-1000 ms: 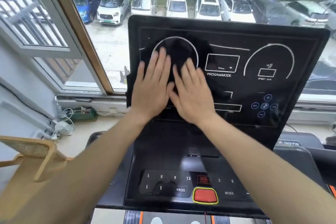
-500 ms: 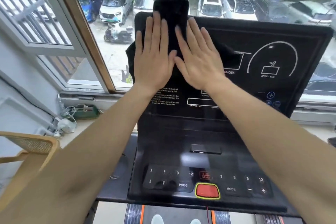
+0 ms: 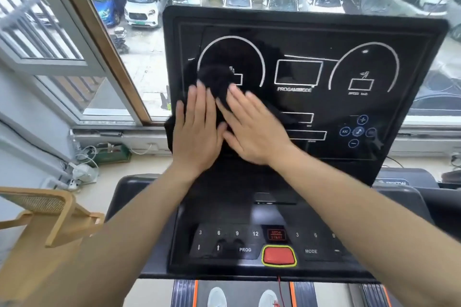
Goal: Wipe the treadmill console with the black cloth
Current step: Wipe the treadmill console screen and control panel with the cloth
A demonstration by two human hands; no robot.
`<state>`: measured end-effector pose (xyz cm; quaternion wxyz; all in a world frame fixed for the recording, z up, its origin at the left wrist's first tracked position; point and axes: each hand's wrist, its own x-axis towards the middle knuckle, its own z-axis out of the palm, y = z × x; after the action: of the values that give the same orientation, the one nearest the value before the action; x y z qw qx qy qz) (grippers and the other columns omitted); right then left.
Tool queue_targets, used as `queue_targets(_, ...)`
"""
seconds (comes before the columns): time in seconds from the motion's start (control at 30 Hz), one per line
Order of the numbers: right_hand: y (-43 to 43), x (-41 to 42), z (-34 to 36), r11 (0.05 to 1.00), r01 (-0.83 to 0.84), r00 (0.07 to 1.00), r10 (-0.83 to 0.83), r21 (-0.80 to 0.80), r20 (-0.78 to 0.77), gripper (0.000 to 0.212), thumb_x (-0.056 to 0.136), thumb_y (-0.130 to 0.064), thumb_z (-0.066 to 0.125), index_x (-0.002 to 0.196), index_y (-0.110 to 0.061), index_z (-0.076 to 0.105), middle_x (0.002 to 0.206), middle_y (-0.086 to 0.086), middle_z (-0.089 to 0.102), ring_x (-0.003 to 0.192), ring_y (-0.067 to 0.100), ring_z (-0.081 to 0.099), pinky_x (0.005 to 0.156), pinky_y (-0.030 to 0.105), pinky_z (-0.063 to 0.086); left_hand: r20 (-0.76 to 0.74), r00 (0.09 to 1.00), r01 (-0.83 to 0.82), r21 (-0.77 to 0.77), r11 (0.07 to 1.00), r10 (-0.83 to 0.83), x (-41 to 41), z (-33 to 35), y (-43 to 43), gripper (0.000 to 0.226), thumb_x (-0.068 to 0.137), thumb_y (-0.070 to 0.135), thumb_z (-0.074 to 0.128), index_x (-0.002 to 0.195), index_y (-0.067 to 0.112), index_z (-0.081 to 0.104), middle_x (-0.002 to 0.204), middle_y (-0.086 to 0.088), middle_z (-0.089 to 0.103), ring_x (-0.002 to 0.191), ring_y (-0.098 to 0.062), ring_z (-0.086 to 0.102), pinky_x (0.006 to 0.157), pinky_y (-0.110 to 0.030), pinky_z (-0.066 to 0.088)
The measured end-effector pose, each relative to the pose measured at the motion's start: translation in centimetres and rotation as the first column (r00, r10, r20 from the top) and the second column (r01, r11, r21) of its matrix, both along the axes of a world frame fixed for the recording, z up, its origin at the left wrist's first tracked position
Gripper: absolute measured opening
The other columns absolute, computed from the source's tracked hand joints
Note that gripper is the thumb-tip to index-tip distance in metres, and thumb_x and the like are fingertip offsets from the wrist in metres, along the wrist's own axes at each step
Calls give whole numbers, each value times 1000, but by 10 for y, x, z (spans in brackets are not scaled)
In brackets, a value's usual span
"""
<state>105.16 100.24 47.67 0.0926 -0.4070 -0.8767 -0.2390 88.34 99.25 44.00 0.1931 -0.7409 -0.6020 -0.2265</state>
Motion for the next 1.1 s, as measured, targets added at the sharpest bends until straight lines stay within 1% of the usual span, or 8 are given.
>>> queue_targets(0.1,32,22,56,995,63,991,-54,74,-120,66,106,-44,29,159,-6,19,165,19,19,155,31,12,126,44,7,75,997,-22,106,994,14,27,63,35,66,106,35,36,156,-3,15,163,-26,14,152,-37,10,123,-50,3)
queue_targets(0.23,35,75,65,966,252,950,-233,66,-209,67,106,-43,29,160,-7,11,166,23,11,155,32,7,126,43,2,22,998,55,121,991,-58,73,92,50,68,105,39,30,158,2,10,165,-22,9,153,-35,7,123,-50,5)
queue_targets(0.37,-8,95,-4,937,347,909,-349,-48,-230,69,104,-40,41,157,-2,19,161,28,24,153,37,12,123,46,6,-151,966,217,41,975,-209,93,34,19,71,105,41,33,158,6,1,166,-15,-4,154,-29,3,123,-47,4)
queue_targets(0.5,-50,84,-59,956,266,961,-273,-125,-44,67,100,-44,45,151,0,36,155,26,38,150,35,15,123,45,9,-253,905,327,-100,940,-342,57,-26,-21,77,102,39,46,156,5,3,164,-14,3,152,-28,13,121,-46,14)
queue_targets(0.63,-19,72,-22,988,152,988,-152,16,-11,68,102,-44,43,154,-3,30,160,23,32,152,34,19,124,44,11,-221,950,220,-33,975,-222,48,3,0,71,102,37,43,156,0,15,163,-19,16,152,-31,11,121,-48,10)
queue_targets(0.83,36,121,65,935,346,923,-324,80,-209,69,106,-44,28,160,-6,9,166,23,9,156,31,5,126,43,3,0,997,83,103,991,-84,126,91,50,66,105,37,29,158,2,9,165,-22,8,153,-34,7,123,-49,4)
queue_targets(0.97,-2,142,9,897,439,856,-437,-56,-276,70,105,-39,37,157,0,13,162,31,17,154,39,8,124,48,8,-119,975,197,61,978,-189,153,49,27,69,106,40,26,158,5,-2,165,-15,-9,154,-29,-1,122,-46,1)
queue_targets(1.1,-56,120,-58,913,372,908,-395,-165,-137,69,98,-36,51,151,4,32,152,32,38,149,41,18,122,48,9,-162,940,289,-84,954,-300,122,-21,-19,76,104,37,40,157,7,-5,165,-12,-14,154,-25,-4,122,-42,-4)
